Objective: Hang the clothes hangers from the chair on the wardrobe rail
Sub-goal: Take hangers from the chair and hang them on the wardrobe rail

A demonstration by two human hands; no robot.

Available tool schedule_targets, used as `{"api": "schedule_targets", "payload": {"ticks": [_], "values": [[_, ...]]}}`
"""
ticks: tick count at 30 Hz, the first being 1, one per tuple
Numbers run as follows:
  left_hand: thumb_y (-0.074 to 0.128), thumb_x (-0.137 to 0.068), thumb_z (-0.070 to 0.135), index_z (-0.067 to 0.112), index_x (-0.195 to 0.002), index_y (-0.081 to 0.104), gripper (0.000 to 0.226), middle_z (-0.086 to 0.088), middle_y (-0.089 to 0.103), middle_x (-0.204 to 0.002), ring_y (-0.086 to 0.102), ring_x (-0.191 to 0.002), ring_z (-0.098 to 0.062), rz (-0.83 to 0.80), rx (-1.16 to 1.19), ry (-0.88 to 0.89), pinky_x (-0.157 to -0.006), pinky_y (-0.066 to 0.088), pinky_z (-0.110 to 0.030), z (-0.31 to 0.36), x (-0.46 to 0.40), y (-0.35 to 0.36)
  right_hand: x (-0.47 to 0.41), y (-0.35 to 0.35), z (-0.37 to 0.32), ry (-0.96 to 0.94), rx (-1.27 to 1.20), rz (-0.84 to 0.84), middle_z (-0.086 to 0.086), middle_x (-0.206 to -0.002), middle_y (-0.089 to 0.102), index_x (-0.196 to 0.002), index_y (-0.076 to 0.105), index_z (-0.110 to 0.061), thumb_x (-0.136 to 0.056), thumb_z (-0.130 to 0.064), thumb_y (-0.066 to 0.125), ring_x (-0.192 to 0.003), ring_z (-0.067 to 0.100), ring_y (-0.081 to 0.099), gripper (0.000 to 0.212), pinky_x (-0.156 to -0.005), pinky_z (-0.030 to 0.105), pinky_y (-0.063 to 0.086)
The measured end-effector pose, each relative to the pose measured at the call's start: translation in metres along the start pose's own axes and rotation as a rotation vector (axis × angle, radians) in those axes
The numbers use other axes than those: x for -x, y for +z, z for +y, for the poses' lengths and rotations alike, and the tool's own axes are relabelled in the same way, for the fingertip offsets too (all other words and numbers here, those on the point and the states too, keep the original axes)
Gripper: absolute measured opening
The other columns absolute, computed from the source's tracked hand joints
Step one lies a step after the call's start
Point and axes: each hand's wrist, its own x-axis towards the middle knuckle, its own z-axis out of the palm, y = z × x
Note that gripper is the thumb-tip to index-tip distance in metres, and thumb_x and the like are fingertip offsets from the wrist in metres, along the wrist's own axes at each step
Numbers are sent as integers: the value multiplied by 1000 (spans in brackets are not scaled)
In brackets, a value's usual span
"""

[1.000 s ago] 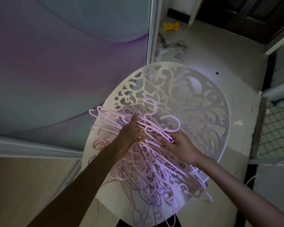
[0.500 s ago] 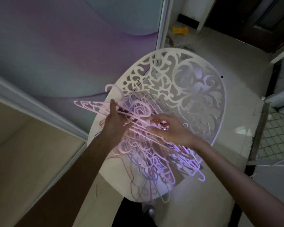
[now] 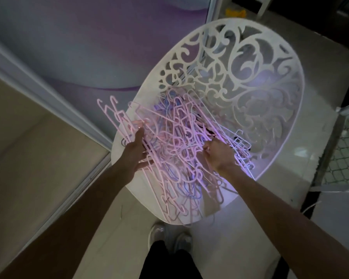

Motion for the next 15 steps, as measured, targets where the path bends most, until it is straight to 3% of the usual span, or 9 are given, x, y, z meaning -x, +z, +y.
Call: {"api": "schedule_targets", "payload": {"ticks": [5,8,11,15], "values": [[37,-90,60,14,-89,59,51,-2,60,-82,58,-76,-16,3,42,-26,-62,50,-32,-8,-3,-6,1,4,9,-38,-67,106,11,-93,66,-82,66,-11,-87,-26,53,-87,35,62,20,-65,33,44],[36,-91,59,14,-99,57,50,-14,64,-99,59,-77,-19,-36,96,-45,-78,51,-38,-8,0,-5,8,-2,18,-6,-210,195,9,-87,71,-90,68,-15,-86,-29,51,-84,32,65,22,-66,35,49],[34,-92,58,14,-113,56,54,-21,54,-132,59,-102,-31,-65,125,-55,-97,47,-46,-7,3,-1,12,-7,24,12,-330,269,7,-88,72,-100,66,-21,-91,-30,48,-80,28,67,22,-67,33,50],[33,-94,56,12,-122,55,57,-17,56,-131,58,-111,-31,-89,137,-69,-103,43,-49,-9,4,5,15,-15,28,4,-409,334,-2,-79,62,-102,63,-16,-96,-26,49,-65,15,55,18,-62,28,39]]}}
